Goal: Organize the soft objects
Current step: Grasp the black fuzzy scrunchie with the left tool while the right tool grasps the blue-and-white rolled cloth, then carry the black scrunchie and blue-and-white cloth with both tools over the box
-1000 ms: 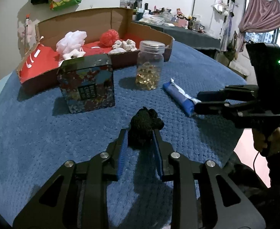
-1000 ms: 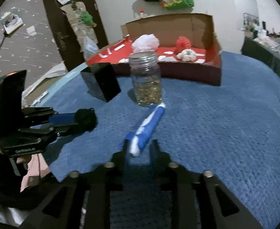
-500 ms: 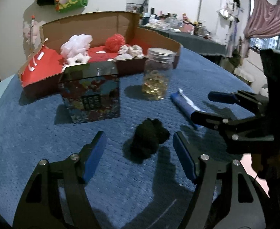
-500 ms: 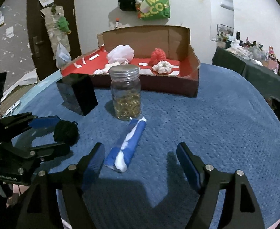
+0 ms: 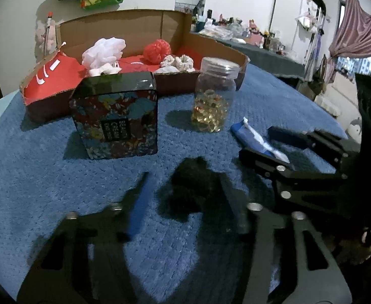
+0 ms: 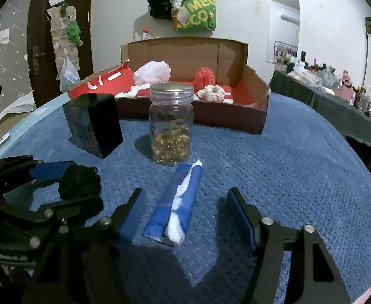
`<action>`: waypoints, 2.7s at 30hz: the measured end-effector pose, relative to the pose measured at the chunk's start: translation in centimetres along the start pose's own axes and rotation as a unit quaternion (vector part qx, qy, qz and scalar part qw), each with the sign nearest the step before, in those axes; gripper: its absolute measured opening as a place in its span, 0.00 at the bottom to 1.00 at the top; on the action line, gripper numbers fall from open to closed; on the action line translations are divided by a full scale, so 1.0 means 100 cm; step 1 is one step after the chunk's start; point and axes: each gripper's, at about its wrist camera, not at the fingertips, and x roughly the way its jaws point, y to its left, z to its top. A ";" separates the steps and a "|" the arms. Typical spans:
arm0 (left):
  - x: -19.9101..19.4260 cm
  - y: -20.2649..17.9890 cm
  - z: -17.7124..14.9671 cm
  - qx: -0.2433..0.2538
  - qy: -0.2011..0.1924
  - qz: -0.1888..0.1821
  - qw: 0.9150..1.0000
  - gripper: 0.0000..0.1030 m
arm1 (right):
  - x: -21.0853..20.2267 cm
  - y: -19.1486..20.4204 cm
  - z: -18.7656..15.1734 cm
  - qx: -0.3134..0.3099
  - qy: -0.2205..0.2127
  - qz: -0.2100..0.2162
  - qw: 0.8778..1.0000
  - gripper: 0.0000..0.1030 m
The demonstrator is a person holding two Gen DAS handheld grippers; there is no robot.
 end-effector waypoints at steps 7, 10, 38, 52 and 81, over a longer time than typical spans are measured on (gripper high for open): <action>-0.006 -0.006 -0.005 0.000 -0.025 -0.025 0.999 0.25 | -0.006 0.007 -0.003 -0.017 -0.016 0.021 1.000 0.27; -0.012 -0.007 -0.005 0.003 -0.028 -0.022 0.999 0.25 | -0.013 0.009 -0.002 -0.018 -0.023 0.033 0.999 0.27; -0.033 -0.001 0.005 0.004 -0.049 -0.018 0.999 0.25 | -0.025 0.013 0.009 -0.015 -0.033 0.055 0.998 0.26; -0.047 0.016 0.023 0.003 -0.057 0.002 0.998 0.25 | -0.029 0.004 0.032 -0.010 -0.040 0.047 0.998 0.26; -0.011 0.110 0.059 0.000 0.019 0.073 0.997 0.25 | 0.011 -0.046 0.081 -0.049 -0.007 -0.021 0.999 0.26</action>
